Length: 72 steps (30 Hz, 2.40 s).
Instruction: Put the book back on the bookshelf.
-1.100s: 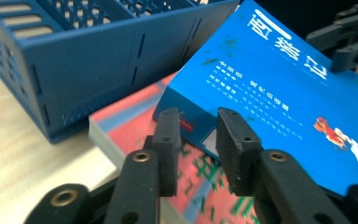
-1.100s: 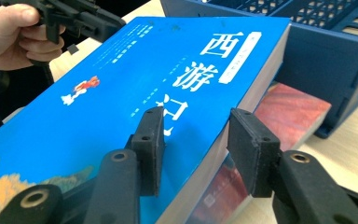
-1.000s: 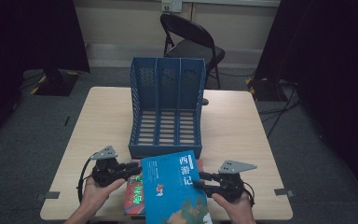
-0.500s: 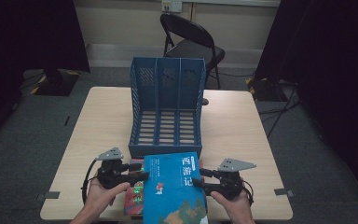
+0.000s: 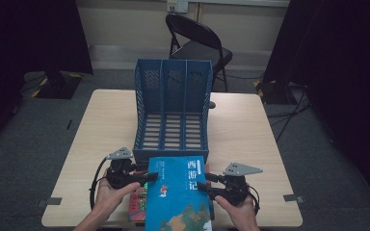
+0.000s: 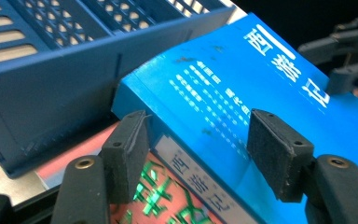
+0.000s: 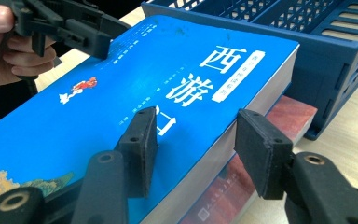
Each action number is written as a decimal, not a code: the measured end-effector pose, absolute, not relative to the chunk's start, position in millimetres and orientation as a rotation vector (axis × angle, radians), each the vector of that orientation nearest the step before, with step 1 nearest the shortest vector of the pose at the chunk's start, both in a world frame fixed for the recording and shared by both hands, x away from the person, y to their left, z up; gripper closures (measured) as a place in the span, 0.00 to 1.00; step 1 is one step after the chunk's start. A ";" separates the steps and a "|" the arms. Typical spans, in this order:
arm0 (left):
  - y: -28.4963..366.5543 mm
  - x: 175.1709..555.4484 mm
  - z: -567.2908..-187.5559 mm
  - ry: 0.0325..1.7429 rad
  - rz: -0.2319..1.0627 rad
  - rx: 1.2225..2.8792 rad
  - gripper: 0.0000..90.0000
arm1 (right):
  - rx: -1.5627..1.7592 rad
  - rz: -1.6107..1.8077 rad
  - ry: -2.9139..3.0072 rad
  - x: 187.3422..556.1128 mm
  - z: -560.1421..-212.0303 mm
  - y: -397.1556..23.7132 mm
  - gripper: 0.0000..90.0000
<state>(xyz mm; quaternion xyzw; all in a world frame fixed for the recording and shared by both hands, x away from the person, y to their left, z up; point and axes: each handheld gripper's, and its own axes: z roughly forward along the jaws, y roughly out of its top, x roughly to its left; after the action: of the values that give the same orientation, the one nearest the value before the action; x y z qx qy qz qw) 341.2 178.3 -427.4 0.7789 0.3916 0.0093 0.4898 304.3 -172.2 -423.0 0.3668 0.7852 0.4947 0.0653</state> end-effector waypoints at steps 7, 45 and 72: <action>180.5 337.5 -431.1 0.924 0.035 1.865 0.42 | 1.080 1.500 2.373 304.5 -422.1 -172.8 0.50; 174.6 326.1 -437.3 0.925 -0.006 1.865 0.24 | 1.169 1.593 2.340 299.8 -411.5 -161.1 0.47; 174.8 328.3 -439.1 0.905 0.021 1.849 0.24 | 1.214 1.592 2.475 343.1 -419.4 -139.8 0.56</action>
<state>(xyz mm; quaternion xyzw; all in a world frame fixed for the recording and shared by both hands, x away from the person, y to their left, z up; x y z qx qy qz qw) 328.3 174.8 -439.1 0.7696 0.3766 0.0086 0.5155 343.1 -139.8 -419.4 0.3813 0.7773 0.5000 -0.0210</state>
